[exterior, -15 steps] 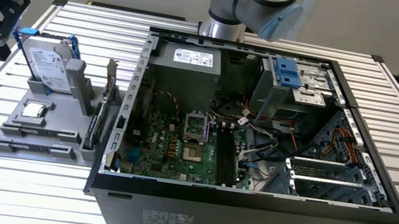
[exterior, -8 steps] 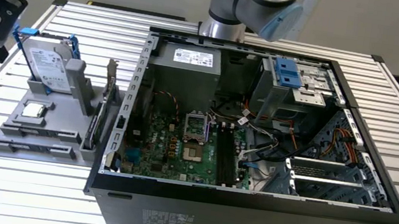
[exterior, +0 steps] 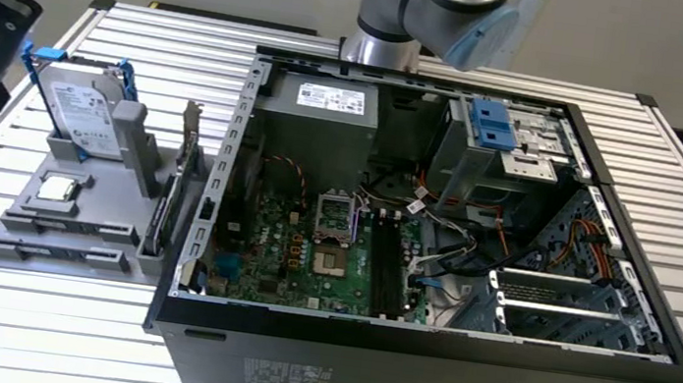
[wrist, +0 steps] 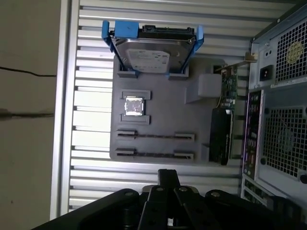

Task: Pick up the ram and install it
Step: 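Pick up the ram and move it above insertion slot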

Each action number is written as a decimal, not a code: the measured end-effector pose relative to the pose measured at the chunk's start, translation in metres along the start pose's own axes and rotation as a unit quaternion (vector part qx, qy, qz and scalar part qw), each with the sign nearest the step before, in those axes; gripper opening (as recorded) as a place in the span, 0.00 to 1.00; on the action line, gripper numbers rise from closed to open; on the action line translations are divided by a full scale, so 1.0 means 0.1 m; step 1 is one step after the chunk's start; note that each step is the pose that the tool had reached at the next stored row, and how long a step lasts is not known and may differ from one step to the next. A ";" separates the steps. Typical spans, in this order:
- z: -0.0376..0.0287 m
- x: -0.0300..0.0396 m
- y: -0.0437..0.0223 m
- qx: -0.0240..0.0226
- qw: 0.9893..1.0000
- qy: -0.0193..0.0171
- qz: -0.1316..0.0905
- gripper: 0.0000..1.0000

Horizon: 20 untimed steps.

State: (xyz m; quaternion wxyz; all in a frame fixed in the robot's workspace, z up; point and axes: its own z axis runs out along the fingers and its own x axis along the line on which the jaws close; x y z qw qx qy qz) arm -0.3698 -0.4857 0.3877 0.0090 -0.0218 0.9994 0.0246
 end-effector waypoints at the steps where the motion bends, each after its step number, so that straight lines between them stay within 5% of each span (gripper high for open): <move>1: 0.000 0.002 -0.005 0.000 1.000 0.000 0.000 0.00; 20: 0.008 0.016 -0.032 0.000 1.000 0.000 -0.001 0.00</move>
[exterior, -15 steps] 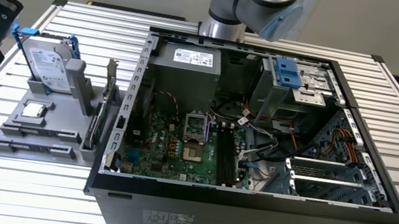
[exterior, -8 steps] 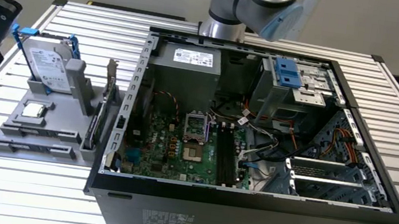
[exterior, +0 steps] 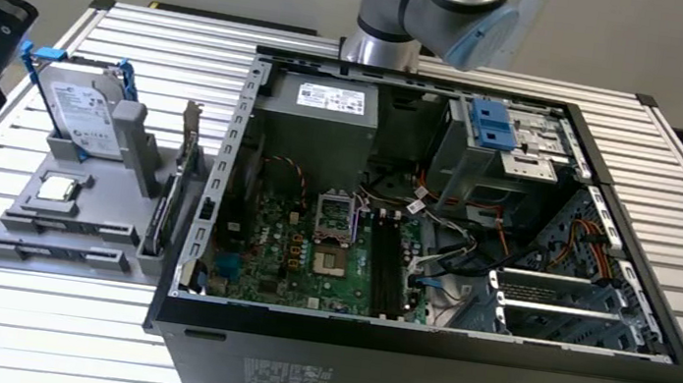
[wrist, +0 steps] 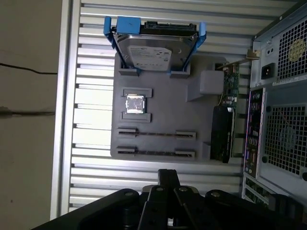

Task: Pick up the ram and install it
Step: 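Pick up the ram and move it above insertion slot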

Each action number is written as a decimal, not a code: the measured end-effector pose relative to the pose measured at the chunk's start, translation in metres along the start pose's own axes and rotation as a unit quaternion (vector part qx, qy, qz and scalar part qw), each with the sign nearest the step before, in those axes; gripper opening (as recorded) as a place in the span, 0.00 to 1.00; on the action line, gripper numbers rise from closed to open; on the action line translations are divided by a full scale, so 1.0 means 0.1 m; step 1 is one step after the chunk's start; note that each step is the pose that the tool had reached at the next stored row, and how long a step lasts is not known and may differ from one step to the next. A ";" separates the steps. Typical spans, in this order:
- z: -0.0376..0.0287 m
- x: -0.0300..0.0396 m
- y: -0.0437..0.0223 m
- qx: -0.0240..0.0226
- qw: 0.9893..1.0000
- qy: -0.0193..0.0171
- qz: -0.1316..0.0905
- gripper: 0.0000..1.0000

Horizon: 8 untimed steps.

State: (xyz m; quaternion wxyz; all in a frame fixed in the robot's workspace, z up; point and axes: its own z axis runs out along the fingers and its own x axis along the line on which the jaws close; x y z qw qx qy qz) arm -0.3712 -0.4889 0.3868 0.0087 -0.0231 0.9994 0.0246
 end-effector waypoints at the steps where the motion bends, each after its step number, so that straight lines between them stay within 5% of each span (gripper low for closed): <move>1: 0.000 0.000 0.000 0.000 1.000 0.000 0.001 0.00; 8: 0.000 0.000 0.000 0.000 1.000 -0.001 0.019 0.00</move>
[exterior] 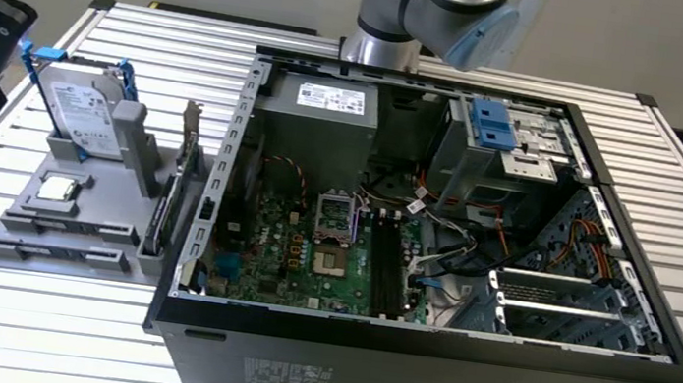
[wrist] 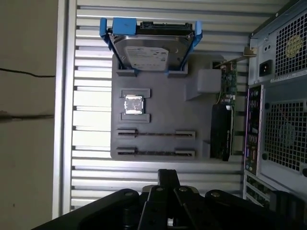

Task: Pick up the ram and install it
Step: 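Pick up the ram and move it above insertion slot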

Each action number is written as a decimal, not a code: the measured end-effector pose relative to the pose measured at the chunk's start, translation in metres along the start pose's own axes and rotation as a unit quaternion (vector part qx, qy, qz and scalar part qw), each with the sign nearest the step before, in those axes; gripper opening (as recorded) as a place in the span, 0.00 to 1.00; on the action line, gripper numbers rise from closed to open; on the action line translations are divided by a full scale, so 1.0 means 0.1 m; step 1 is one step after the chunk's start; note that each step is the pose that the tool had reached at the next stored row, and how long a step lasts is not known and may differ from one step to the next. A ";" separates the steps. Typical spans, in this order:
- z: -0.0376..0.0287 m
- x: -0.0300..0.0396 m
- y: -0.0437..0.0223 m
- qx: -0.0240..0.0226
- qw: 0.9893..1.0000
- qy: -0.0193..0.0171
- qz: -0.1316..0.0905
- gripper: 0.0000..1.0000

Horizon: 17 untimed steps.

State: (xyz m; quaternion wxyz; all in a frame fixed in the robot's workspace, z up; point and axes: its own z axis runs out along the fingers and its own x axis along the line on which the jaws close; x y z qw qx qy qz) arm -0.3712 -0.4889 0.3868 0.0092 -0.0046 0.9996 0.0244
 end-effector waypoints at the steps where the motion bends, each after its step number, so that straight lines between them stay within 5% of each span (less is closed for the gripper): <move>1: 0.000 0.000 0.000 0.000 1.000 0.000 0.003 0.00; 17: 0.000 0.001 0.000 0.001 0.998 -0.003 0.066 0.00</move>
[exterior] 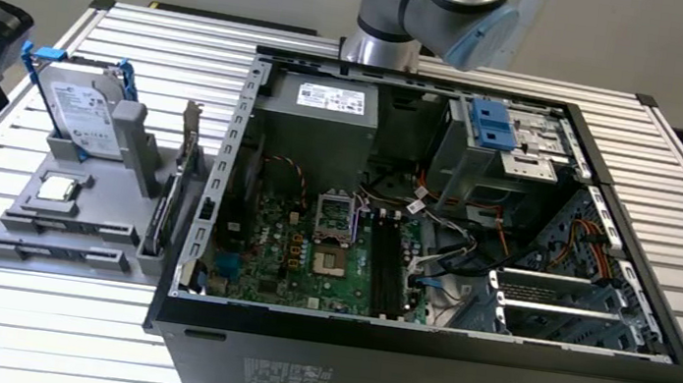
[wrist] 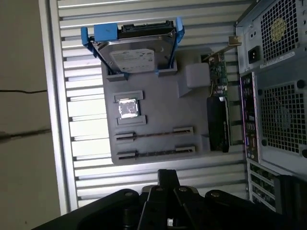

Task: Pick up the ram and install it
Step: 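Pick up the ram and move it above insertion slot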

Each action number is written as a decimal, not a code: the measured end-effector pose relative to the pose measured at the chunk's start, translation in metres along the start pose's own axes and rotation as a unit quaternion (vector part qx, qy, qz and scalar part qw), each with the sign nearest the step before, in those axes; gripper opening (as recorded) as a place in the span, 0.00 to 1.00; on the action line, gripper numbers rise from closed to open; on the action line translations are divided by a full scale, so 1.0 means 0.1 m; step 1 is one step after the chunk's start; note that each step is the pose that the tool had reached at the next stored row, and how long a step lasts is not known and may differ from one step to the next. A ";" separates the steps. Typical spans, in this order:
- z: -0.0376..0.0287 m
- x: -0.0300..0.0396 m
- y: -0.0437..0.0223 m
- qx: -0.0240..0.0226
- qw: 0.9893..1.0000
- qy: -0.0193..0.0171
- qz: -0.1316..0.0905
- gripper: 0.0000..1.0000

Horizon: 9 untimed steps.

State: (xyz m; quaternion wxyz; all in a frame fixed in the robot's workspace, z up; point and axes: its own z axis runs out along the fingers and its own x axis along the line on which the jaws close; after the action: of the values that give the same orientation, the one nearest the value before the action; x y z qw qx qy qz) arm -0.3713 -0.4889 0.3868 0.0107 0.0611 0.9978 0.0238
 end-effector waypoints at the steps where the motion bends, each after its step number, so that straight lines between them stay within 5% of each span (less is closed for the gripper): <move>1: 0.000 0.000 0.000 0.000 1.000 0.000 0.003 0.00; 9: 0.000 0.000 0.000 0.000 1.000 -0.001 0.025 0.00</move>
State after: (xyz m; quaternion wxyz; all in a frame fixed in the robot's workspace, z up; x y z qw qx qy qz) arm -0.3713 -0.4889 0.3868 0.0113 0.0857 0.9960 0.0235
